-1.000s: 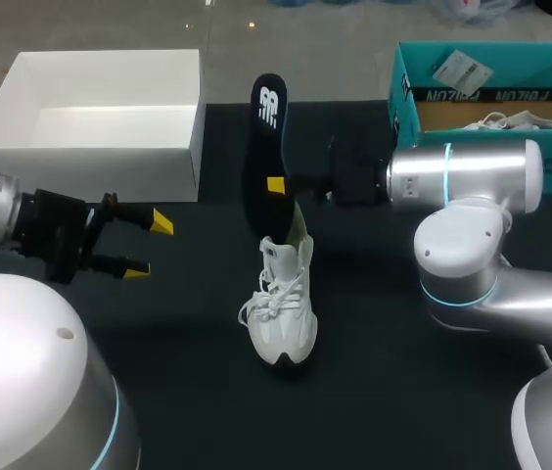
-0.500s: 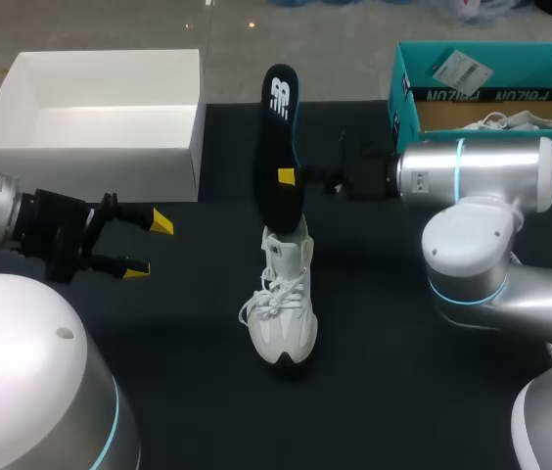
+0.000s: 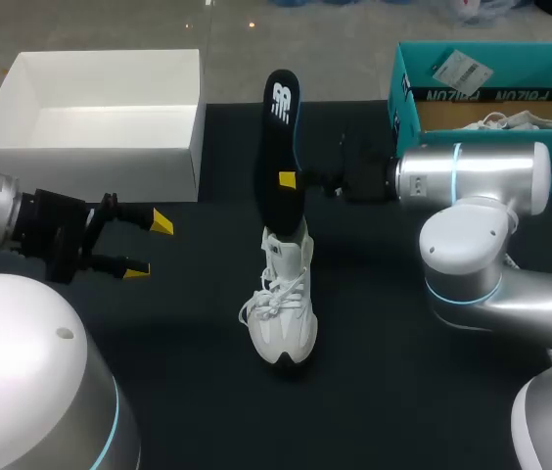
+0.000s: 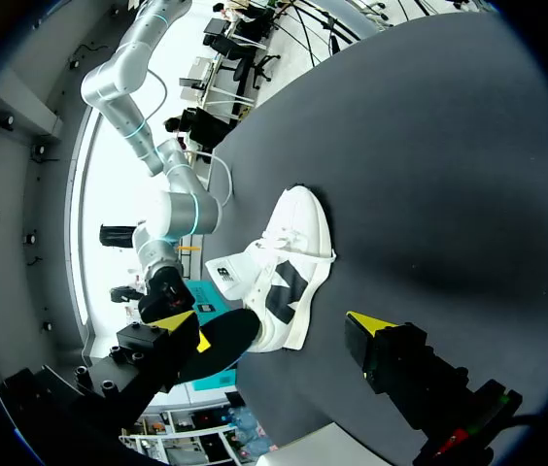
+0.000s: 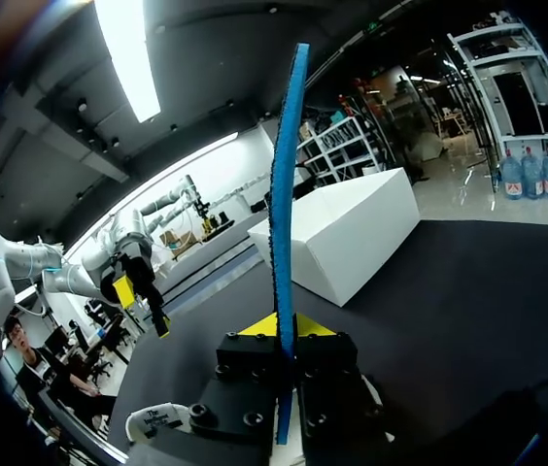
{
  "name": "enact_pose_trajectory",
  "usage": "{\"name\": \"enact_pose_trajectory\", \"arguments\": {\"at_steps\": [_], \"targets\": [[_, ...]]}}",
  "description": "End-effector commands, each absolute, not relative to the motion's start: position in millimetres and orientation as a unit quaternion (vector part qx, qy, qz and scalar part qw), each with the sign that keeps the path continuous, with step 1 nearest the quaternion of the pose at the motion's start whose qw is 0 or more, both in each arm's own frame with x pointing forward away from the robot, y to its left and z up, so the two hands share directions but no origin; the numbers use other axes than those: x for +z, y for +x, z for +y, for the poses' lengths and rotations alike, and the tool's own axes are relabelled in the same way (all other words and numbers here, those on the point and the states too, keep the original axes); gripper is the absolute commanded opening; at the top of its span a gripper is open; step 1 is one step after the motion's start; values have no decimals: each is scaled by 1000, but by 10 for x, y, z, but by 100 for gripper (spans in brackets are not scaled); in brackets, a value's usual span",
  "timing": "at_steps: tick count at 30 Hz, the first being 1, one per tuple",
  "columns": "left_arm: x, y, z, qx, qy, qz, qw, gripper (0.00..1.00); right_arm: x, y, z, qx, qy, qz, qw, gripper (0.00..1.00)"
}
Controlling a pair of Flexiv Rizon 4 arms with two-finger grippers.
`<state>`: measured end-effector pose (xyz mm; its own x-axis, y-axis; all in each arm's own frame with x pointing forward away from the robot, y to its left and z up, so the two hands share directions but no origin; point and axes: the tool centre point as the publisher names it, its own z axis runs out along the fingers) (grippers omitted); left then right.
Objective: Take the shoe out of the shoebox, open the shoe tongue, remove and reinsert the insole, then place the shoe into the shoebox
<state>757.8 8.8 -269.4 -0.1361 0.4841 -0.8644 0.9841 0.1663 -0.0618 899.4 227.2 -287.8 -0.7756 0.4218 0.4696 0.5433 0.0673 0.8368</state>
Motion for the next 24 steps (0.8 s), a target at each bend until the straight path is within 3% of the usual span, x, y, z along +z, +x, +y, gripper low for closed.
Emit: {"name": "enact_pose_trajectory", "arguments": {"at_steps": [1,24], "targets": [[-2689,7574,82,-341,548,672,363,100,-2958,8948,2263,-596,-334,-729,48,0],[-2689,7574,82,-341,548,672,363,100,-3239,8793,2098,-586,-354,-727,58,0]]}}
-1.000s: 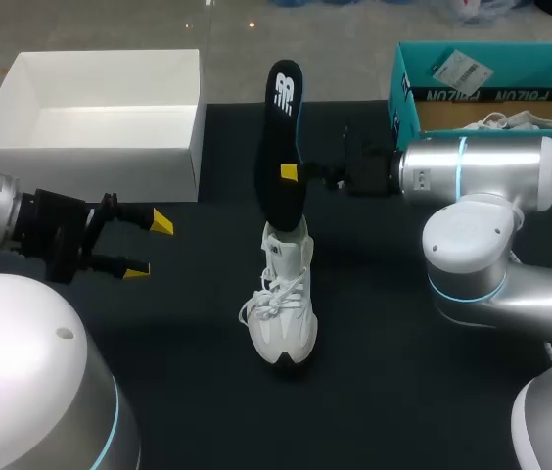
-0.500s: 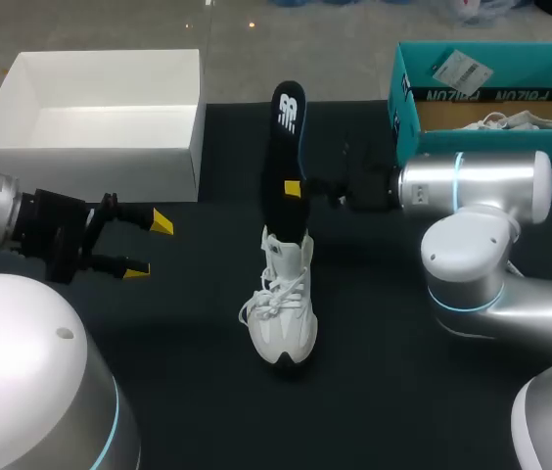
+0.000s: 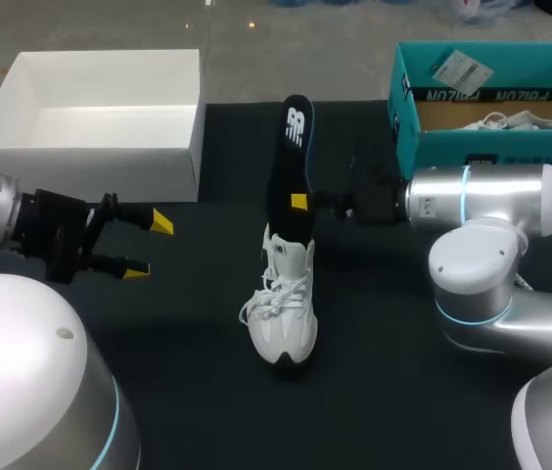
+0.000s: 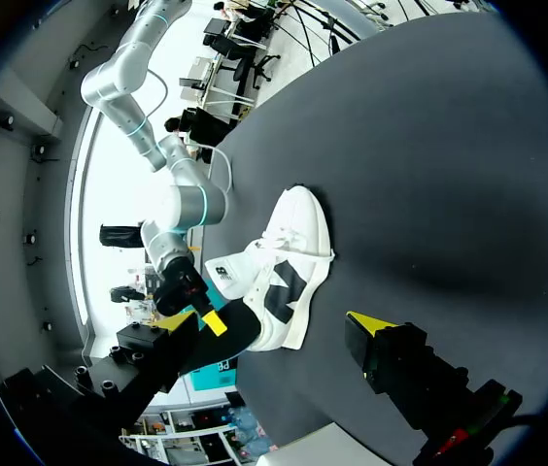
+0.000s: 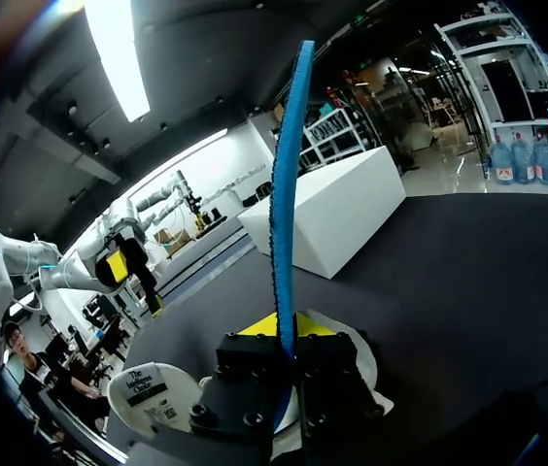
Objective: Take the shoe out of the shoebox, open the shoe tongue, remove and reinsert the insole, then place the shoe into the shoebox
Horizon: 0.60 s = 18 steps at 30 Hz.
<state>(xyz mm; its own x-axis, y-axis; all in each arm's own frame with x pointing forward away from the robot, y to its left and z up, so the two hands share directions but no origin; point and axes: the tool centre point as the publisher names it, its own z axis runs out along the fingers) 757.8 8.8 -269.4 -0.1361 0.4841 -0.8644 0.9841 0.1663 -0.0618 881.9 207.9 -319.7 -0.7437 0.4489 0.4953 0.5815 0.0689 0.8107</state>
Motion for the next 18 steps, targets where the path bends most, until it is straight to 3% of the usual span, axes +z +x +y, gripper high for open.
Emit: {"name": "enact_pose_trajectory", "arguments": {"at_steps": [1,12,13,14,15,18], "targets": [[-2689,7574,82,-341,548,672,363,100,-3251,8777,2101,-586,-355,-726,60,0],[-2689,7574,82,-341,548,672,363,100,-3359,8729,2115,-577,-362,-729,73,0],[-2689,7574,82,-341,548,672,363,100,-3340,8749,2114,-577,-362,-728,72,12],[-2689,7574,82,-341,548,672,363,100,-3324,8767,2112,-579,-362,-727,70,39],[-2689,7574,82,-341,548,672,363,100,-3281,8802,2115,-582,-359,-727,63,84],[-2689,7574,82,-341,548,672,363,100,-3158,8874,2146,-588,-351,-727,50,78]]}}
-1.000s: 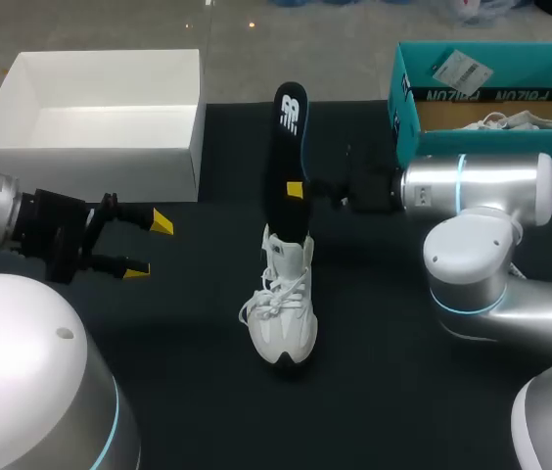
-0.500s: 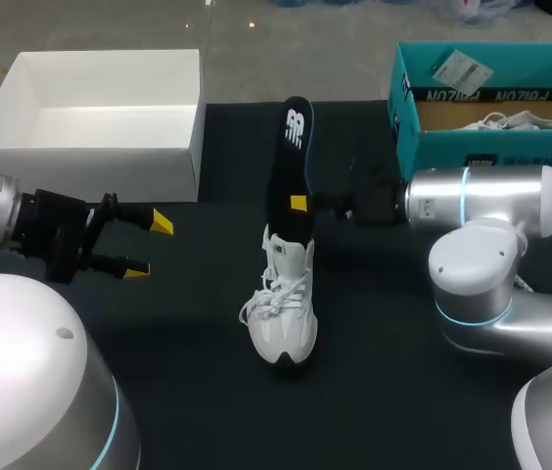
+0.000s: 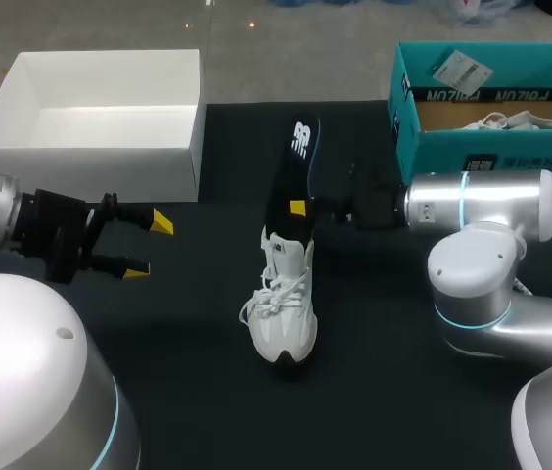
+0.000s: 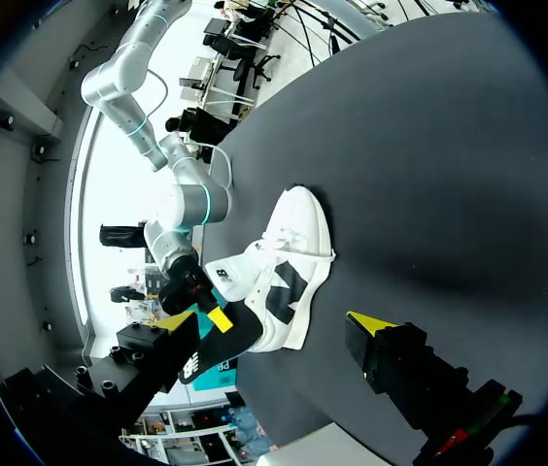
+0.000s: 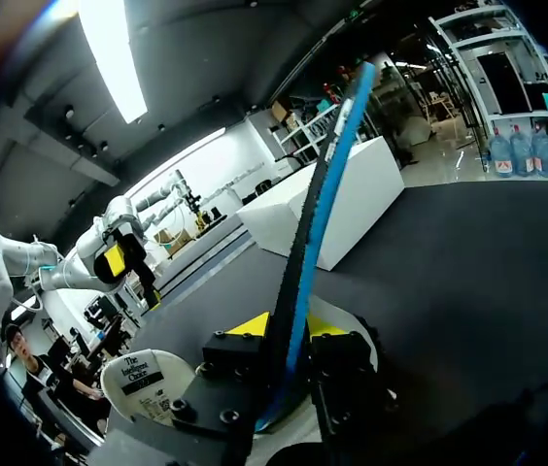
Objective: Take the shoe out of the shoebox, open the shoe tongue, remove and reinsert the insole, then place the shoe into the shoebox
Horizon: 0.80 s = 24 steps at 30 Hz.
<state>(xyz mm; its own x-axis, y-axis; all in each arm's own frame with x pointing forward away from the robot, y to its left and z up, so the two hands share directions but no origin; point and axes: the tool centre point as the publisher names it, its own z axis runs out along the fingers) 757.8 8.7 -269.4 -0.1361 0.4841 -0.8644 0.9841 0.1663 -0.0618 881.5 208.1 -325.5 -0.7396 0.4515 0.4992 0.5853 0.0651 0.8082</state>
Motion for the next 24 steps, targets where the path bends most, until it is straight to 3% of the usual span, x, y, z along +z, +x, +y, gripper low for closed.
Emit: {"name": "enact_pose_trajectory", "arguments": {"at_steps": [1,2,3,4,6,7,24], "targets": [[-2689,7574,82,-341,548,672,363,100,-3120,8900,2155,-590,-348,-727,47,76],[-2689,7574,82,-341,548,672,363,100,-3089,8923,2164,-591,-347,-727,46,71],[-2689,7574,82,-341,548,672,363,100,-3065,8949,2174,-591,-345,-728,43,57],[-2689,7574,82,-341,548,672,363,100,-3044,8965,2180,-592,-344,-728,41,49],[-2689,7574,82,-341,548,672,363,100,-3038,9005,2181,-591,-342,-729,37,38],[-2689,7574,82,-341,548,672,363,100,-3038,9008,2181,-592,-343,-729,34,0],[-2689,7574,82,-341,548,672,363,100,-3366,8691,2081,-560,-334,-758,34,0]]}}
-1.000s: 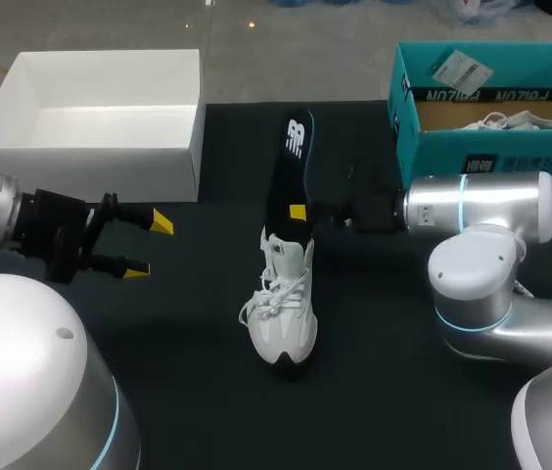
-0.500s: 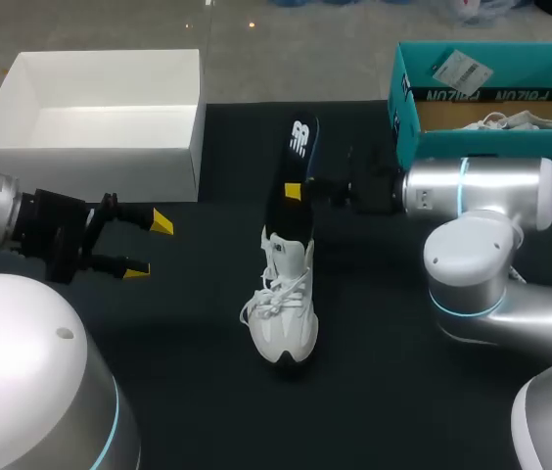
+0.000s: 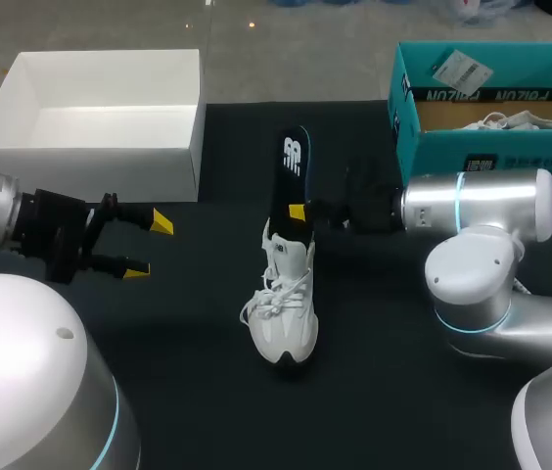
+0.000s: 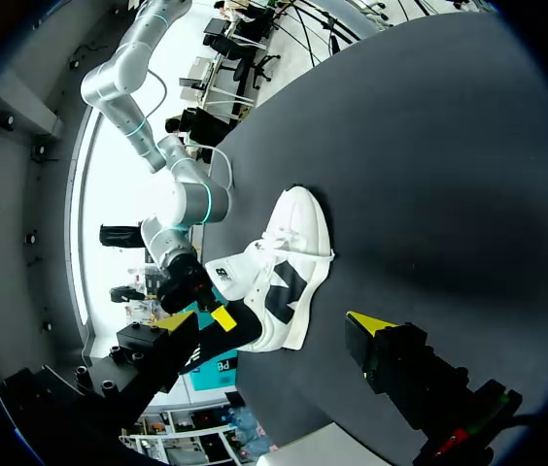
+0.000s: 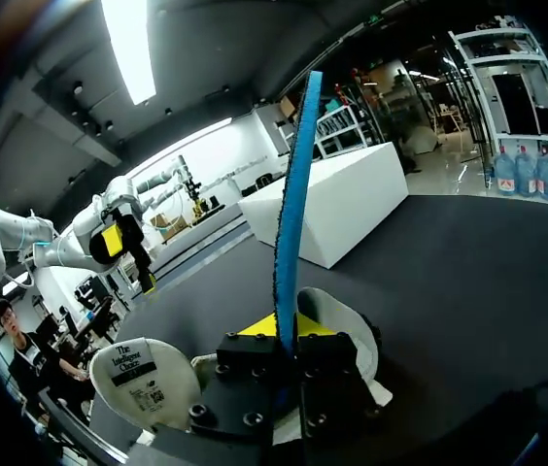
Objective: Take the shoe out of the shoebox, open the shoe tongue, remove and reinsert the insole, then place the shoe into the shoebox
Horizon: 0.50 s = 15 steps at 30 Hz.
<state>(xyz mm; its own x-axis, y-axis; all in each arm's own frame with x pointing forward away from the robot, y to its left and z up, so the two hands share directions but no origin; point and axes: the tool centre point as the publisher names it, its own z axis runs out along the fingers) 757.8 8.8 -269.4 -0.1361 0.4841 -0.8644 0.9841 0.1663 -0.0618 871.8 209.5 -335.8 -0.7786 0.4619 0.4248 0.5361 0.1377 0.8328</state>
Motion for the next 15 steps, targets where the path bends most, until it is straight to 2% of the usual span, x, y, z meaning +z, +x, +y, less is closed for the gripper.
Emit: {"name": "enact_pose_trajectory", "arguments": {"at_steps": [1,4,5,6,7,9,13,14,15], "targets": [[-2689,7574,82,-341,548,672,363,100,-3379,8681,2080,-558,-334,-759,36,0],[-2689,7574,82,-341,548,672,363,100,-3402,8678,2078,-556,-333,-760,44,0],[-2689,7574,82,-341,548,672,363,100,-3386,8689,2081,-557,-332,-760,42,10],[-2689,7574,82,-341,548,672,363,100,-3357,8710,2082,-562,-331,-757,38,37],[-2689,7574,82,-341,548,672,363,100,-3313,8739,2082,-567,-329,-754,32,46],[-2689,7574,82,-341,548,672,363,100,-3216,8801,2089,-575,-327,-750,24,48],[-2689,7574,82,-341,548,672,363,100,-3054,8925,2111,-584,-321,-746,10,46],[-2689,7574,82,-341,548,672,363,100,-3042,8941,2108,-584,-321,-745,8,40],[-2689,7574,82,-341,548,672,363,100,-3037,8955,2101,-583,-323,-745,4,23]]}}
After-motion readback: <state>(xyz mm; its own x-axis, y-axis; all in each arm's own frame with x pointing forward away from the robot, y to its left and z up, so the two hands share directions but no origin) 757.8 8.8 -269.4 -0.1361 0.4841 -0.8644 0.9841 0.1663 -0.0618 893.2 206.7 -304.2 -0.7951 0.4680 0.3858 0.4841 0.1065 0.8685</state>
